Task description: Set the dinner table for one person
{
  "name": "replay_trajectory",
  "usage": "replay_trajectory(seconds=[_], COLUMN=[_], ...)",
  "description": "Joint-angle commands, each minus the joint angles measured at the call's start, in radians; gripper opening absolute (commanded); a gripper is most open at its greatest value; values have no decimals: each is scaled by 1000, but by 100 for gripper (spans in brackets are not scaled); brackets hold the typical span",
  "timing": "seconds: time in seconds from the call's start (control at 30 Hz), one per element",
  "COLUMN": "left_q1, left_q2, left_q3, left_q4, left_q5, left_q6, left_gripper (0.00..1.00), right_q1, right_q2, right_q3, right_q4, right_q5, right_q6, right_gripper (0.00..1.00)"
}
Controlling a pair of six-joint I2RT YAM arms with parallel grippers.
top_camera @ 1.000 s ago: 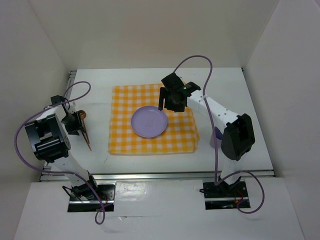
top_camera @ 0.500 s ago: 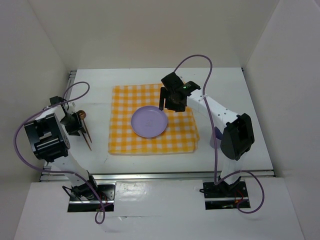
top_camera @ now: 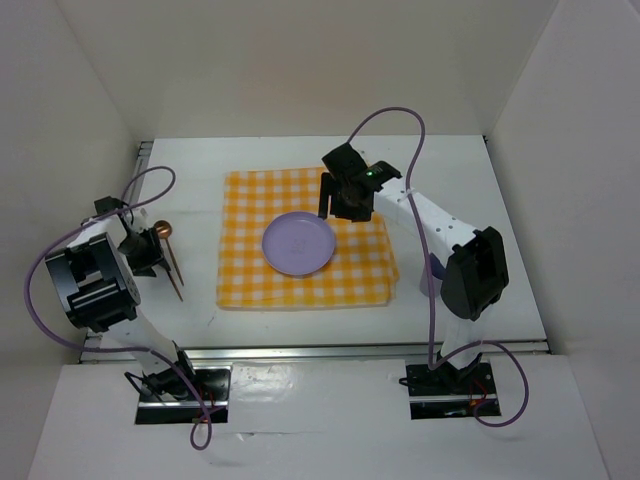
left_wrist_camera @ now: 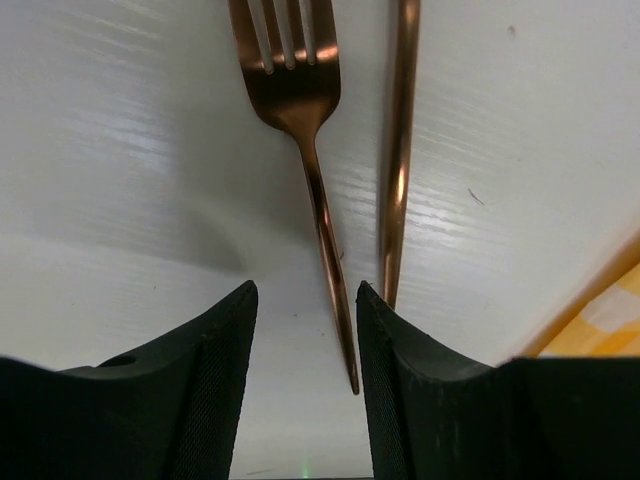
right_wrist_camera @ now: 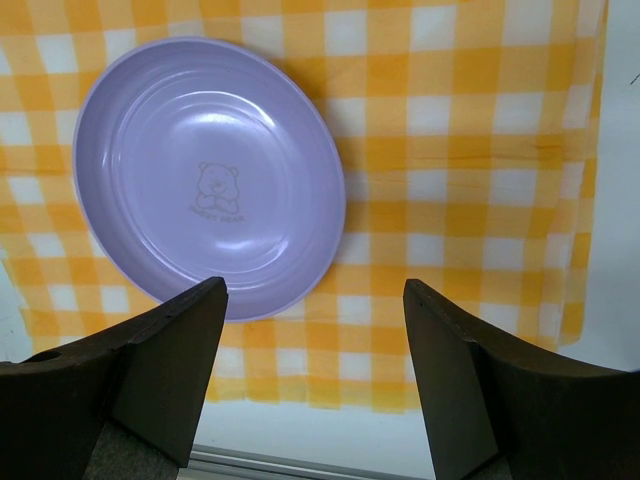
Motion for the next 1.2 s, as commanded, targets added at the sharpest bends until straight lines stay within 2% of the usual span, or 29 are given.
replay_trajectory(seconds=[0.0, 0.3, 0.37, 0.47, 0.57, 0.7, 0.77, 0.8, 0.97, 1.17], left_q1=[2, 2, 2, 2, 2, 20, 46, 46, 92, 92], left_q2=[53, 85, 85, 85, 74, 123, 143, 165, 182, 14], left_q3=[6, 17, 17, -9, -30, -18, -9, 2, 32, 42], left_q4=[-2, 28, 28, 28, 38, 31, 10, -1, -31, -42], left_q5=[16, -30, -30, -30, -30, 3, 26, 45, 112, 121], left_q6=[24, 24, 24, 33, 33, 54, 54, 63, 73, 62], left_gripper=[52, 46, 36, 34, 27, 25, 12, 0, 0, 0], right_q1=[11, 11, 11, 11, 11, 11, 11, 11, 11, 11], right_q2=[-4, -14, -14, -14, -14, -14, -14, -14, -23, -32], right_q3=[59, 48, 39, 39, 48, 66, 67, 67, 57, 48], right_q4=[-17, -17, -17, -17, -17, -26, -26, -26, -26, -26], right_q5=[32, 41, 41, 41, 41, 41, 52, 52, 70, 70], right_q6=[-13, -13, -13, -13, -22, -22, -22, -22, -22, -22], right_gripper=[79, 79, 79, 79, 79, 79, 79, 79, 79, 79])
